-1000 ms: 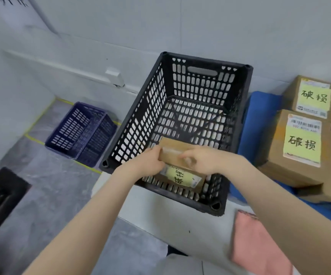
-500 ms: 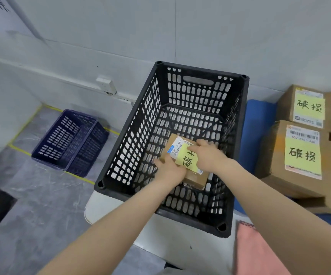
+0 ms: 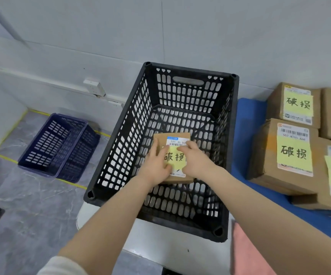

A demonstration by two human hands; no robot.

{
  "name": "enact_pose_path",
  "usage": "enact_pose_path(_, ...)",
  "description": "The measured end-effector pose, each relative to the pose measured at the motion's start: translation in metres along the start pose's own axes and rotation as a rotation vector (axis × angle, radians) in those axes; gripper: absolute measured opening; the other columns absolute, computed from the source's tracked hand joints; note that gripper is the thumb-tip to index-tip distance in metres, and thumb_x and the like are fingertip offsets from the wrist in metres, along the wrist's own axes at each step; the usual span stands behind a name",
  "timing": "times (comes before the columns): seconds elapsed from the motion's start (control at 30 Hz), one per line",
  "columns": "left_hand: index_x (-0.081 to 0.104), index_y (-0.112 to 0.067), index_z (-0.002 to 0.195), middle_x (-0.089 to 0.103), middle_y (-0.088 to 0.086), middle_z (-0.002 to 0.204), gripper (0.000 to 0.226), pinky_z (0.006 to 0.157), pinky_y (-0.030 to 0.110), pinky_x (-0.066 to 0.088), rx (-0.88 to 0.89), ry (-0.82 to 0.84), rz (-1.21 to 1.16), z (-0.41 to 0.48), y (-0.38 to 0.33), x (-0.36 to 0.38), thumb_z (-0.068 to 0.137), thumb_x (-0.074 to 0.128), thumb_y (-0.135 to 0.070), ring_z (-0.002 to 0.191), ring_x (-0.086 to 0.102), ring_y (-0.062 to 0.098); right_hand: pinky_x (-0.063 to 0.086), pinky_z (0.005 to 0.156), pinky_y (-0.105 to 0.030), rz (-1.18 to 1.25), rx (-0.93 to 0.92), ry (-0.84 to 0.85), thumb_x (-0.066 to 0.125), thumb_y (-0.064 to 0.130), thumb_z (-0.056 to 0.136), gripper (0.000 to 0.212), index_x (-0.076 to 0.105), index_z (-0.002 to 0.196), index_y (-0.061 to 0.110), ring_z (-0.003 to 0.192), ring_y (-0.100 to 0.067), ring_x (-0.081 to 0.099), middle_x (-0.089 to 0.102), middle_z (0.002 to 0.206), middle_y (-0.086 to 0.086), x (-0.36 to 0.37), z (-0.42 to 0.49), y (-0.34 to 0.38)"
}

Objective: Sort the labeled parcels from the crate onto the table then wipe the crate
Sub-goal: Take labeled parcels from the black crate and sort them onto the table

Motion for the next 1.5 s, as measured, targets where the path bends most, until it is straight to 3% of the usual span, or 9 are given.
enact_pose_path(0.13,0.015,-0.033,0.152,-0.013,-0.017,0.159,0.072,0.107,0.047,0.036,0.059,0.023,-0.008,0.003,0.002,0.0,0.09,0.052,-0.026,0.14,0.023,0.03,0.046,0.097,-0.033,0.009,0.028,0.02,0.065,0.01,0.083,0.078,0.024,0.149,0.02,0.127,-0.027,0.046,-0.009,0.16,-0.005,0.007,-0.001,0.004)
enact_pose_path(0.27,0.023,-0.033,0.15,-0.002,-0.019,0.16,0.072,0.112,0.049,0.03,0.045,0.005,-0.089,0.004,0.004,0.002,0.086,0.052,-0.02,0.142,0.019,0.031,0.047,0.096,-0.038,0.048,0.064,-0.008,0.069,0.016,0.081,0.085,0.02,0.15,0.023,0.121,-0.03,0.048,-0.01,0.157,-0.004,0.013,-0.002,0.005)
enact_pose_path(0.4,0.037,-0.03,0.145,0.011,-0.015,0.16,0.064,0.111,0.047,0.032,0.093,-0.043,-0.104,0.005,0.002,-0.005,0.085,0.052,-0.017,0.139,0.029,0.029,0.047,0.095,-0.037,0.09,0.061,-0.017,0.07,0.016,0.08,0.085,0.021,0.149,0.021,0.122,-0.031,0.048,-0.014,0.157,-0.006,0.014,-0.004,0.006)
enact_pose_path(0.63,0.041,-0.037,0.139,0.021,-0.023,0.155,0.056,0.09,0.036,0.047,0.175,-0.166,0.021,-0.007,-0.005,-0.026,0.086,0.05,-0.025,0.128,0.04,0.018,0.042,0.103,-0.036,0.148,0.016,-0.083,0.065,0.018,0.083,0.079,0.023,0.15,0.019,0.134,-0.029,0.039,-0.006,0.16,-0.002,0.005,-0.024,0.011)
enact_pose_path(0.77,0.041,-0.037,0.14,0.02,-0.023,0.155,0.056,0.089,0.039,0.05,0.246,-0.241,0.002,-0.019,-0.016,-0.048,0.086,0.052,-0.026,0.13,0.04,0.014,0.039,0.105,-0.038,0.112,-0.035,-0.196,0.064,0.022,0.084,0.073,0.029,0.148,0.021,0.132,-0.03,0.041,0.003,0.16,0.001,-0.02,-0.043,0.018)
enact_pose_path(0.93,0.04,-0.038,0.14,0.017,-0.027,0.155,0.056,0.084,0.032,0.051,0.39,-0.391,-0.015,-0.039,-0.044,-0.079,0.086,0.052,-0.029,0.126,0.045,0.011,0.04,0.101,-0.035,0.059,-0.082,-0.362,0.061,0.023,0.088,0.067,0.031,0.147,0.025,0.125,-0.03,0.044,0.007,0.159,0.005,-0.057,-0.075,0.032)
enact_pose_path(1.07,0.042,-0.039,0.139,0.016,-0.03,0.153,0.055,0.082,0.021,0.041,0.499,-0.473,0.011,-0.051,-0.078,-0.1,0.086,0.052,-0.029,0.135,0.031,0.002,0.046,0.093,-0.029,0.077,-0.092,-0.513,0.06,0.021,0.089,0.062,0.034,0.144,0.028,0.121,-0.024,0.045,0.009,0.157,0.008,-0.083,-0.106,0.033)
enact_pose_path(1.2,0.042,-0.038,0.139,0.014,-0.032,0.152,0.054,0.079,0.018,0.035,0.582,-0.53,0.081,-0.063,-0.118,-0.115,0.086,0.053,-0.029,0.135,0.029,0.003,0.049,0.092,-0.034,0.139,-0.066,-0.612,0.059,0.022,0.088,0.063,0.032,0.144,0.033,0.121,-0.023,0.044,0.006,0.155,0.017,-0.106,-0.133,0.025)
enact_pose_path(1.5,0.052,-0.031,0.135,0.024,-0.023,0.154,0.054,0.078,0.03,0.05,0.78,-0.536,0.147,-0.072,-0.207,-0.105,0.081,0.06,-0.023,0.134,0.038,0.014,0.049,0.088,-0.029,0.228,0.033,-0.788,0.06,0.022,0.087,0.066,0.032,0.145,0.035,0.122,-0.015,0.047,0.004,0.156,0.019,-0.13,-0.186,-0.027)
Point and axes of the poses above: each hand's wrist, its own z-axis towards the middle knuckle, its own x-axis out of the palm, y = z × x, the point moved 1 cm from there along z, towards the middle knuckle
